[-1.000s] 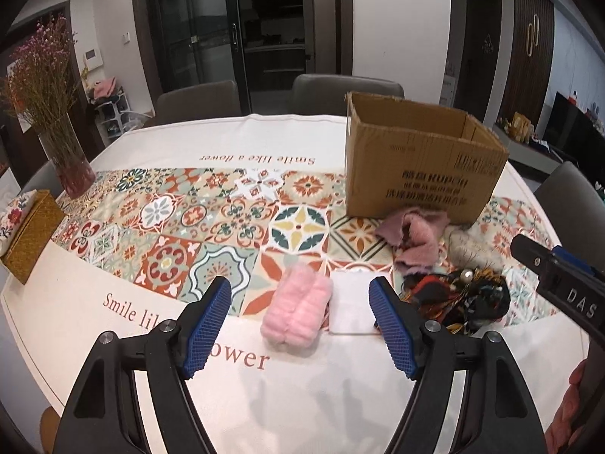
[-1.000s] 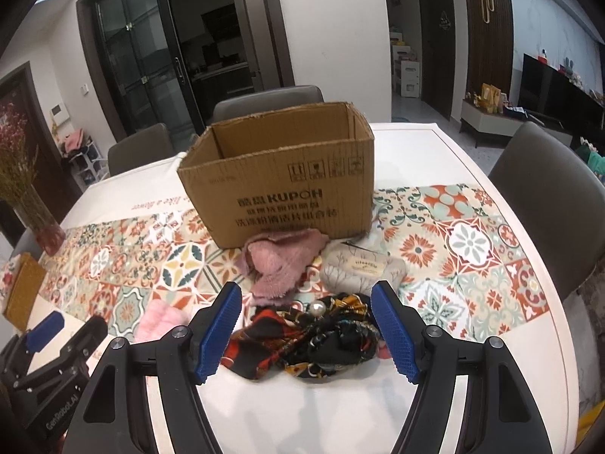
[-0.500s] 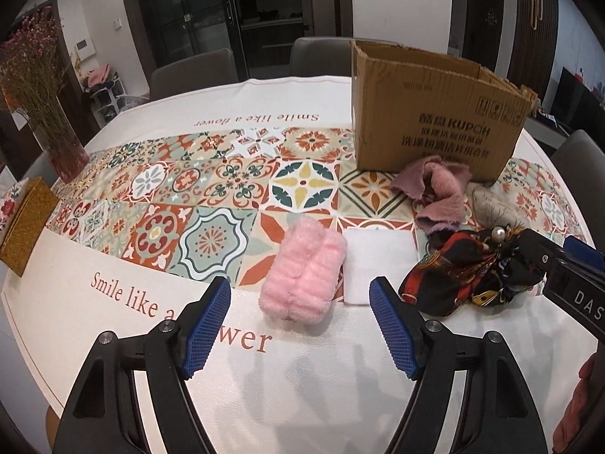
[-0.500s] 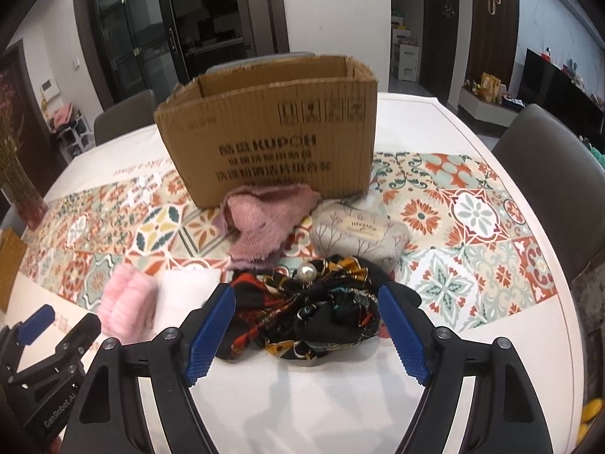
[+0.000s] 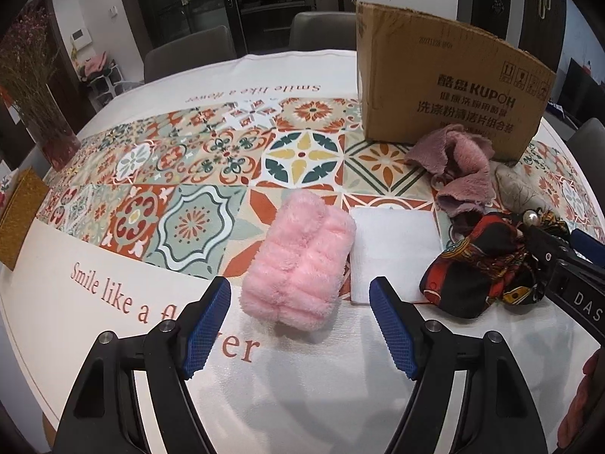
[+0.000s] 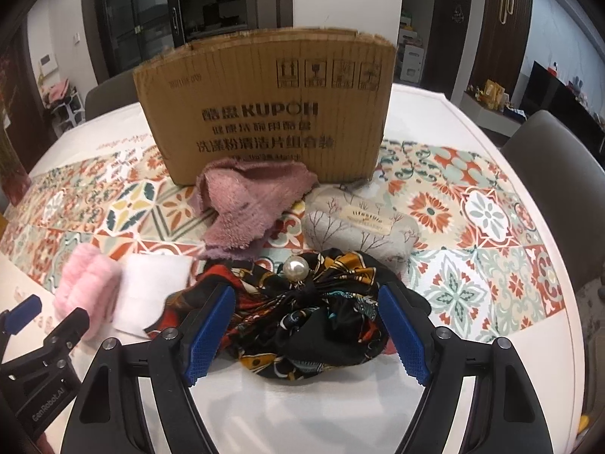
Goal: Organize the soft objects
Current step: 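Grasp the pink fluffy sock with the left tool while the right tool grasps the black scarf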
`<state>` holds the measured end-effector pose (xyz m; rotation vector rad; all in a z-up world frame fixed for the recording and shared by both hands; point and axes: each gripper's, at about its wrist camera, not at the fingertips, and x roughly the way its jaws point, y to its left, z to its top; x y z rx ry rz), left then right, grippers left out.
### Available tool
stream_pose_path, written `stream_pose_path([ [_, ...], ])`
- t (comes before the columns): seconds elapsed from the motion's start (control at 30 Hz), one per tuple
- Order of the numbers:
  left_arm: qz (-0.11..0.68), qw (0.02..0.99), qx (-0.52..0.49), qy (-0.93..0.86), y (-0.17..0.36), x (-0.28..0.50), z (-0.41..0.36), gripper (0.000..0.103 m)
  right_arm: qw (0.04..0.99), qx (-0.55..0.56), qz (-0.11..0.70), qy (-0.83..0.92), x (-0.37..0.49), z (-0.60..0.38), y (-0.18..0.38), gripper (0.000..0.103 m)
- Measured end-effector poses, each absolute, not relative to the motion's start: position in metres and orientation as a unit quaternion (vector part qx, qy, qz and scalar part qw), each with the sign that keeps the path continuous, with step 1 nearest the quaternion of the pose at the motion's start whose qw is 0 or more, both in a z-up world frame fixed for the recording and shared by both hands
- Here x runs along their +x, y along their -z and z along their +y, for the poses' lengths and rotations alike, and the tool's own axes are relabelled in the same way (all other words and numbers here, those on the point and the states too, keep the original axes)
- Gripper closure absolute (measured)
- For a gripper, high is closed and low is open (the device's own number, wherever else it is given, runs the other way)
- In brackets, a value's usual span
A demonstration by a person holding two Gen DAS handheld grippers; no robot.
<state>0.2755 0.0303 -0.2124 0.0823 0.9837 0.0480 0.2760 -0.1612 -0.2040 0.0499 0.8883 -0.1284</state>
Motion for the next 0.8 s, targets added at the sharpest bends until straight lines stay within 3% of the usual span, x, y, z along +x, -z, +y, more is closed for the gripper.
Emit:
stream_pose_path([
  [0.43,0.492,0.869,0.053,-0.027,0.242,0.292,0.032,0.028,0.883,0.013,0.465,0.058,0.293,-0.159,0.238,0.024],
  [0.53,0.49,0.87,0.053,-0.02,0.243,0.292,0.032,0.034,0.881,0.006,0.469,0.054,0.297,-0.157,0.242,0.024],
  [0.67,0.484,0.873,0.056,-0.009,0.242,0.292,0.032,0.053,0.881,0.004,0.471,0.051,0.298,-0.156,0.246,0.024],
  [0.8,0.483,0.874,0.058,-0.003,0.241,0.291,0.031,0.057,0.881,0.001,0.471,0.05,0.298,-0.155,0.248,0.028],
])
